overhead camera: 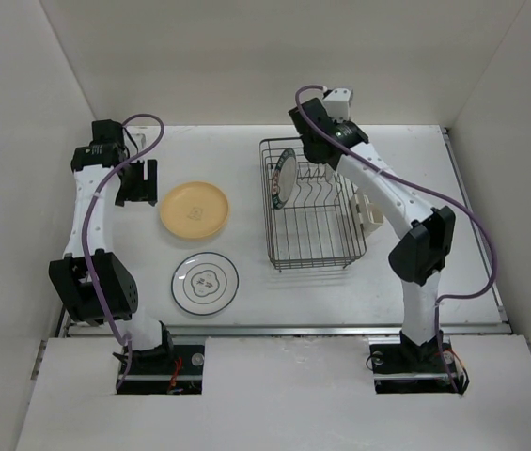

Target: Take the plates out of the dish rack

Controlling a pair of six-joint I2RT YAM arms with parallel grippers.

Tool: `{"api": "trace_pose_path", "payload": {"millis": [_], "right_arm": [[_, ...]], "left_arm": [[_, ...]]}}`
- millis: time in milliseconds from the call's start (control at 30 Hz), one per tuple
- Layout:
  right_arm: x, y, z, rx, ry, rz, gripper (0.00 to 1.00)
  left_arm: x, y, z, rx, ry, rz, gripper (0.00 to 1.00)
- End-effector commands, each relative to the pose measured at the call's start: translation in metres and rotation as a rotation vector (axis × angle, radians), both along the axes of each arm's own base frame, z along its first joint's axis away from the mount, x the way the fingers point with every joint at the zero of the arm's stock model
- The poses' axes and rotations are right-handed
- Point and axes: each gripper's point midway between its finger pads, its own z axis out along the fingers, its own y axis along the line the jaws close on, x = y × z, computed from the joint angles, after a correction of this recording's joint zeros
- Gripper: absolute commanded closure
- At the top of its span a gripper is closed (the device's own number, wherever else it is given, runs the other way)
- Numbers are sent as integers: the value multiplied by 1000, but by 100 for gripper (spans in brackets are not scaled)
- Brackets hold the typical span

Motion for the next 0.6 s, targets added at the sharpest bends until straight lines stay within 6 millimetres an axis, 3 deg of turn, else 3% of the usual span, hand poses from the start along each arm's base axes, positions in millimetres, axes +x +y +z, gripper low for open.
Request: {"api": "trace_pose_path", "payload": {"millis": [0,100,133,167,200,233,267,333,367,433,467,500,567], "right_arm": [[-30,-44,110,-65,-245,-138,100],[-47,-35,156,-30,-322,-50,100],[-42,-1,152,49,-325,97,100],[-52,11,168,120,-360,201,100],[-55,32,169,170,-363,324,100],[-59,86,153,287,-331,578,100],[-70,106,156,348,-329,704,100],[-89,152,136,430,-248,932,100],[-114,188,119,490,-164,1132,100],[-134,223,82,523,-39,1287,100],[-155,243,68,569,29,1400,100],[-160,259,41,588,112,1440,100],[-174,276,16,627,217,1529,100]], "left_arm": [[2,3,13,0,-19,9,29],[3,1,14,-15,-17,15,29],[3,0,13,-20,-18,23,29],[3,0,13,-20,-18,23,29],[3,0,13,-20,-18,23,29],[3,0,13,-20,-18,23,29],[4,4,16,-1,-24,42,29],[3,9,17,21,-21,70,28],[5,14,18,44,-33,92,26],[3,30,16,97,-18,158,25],[4,38,15,97,-12,180,23],[3,41,15,90,-2,202,23],[4,41,14,67,12,212,23]]}}
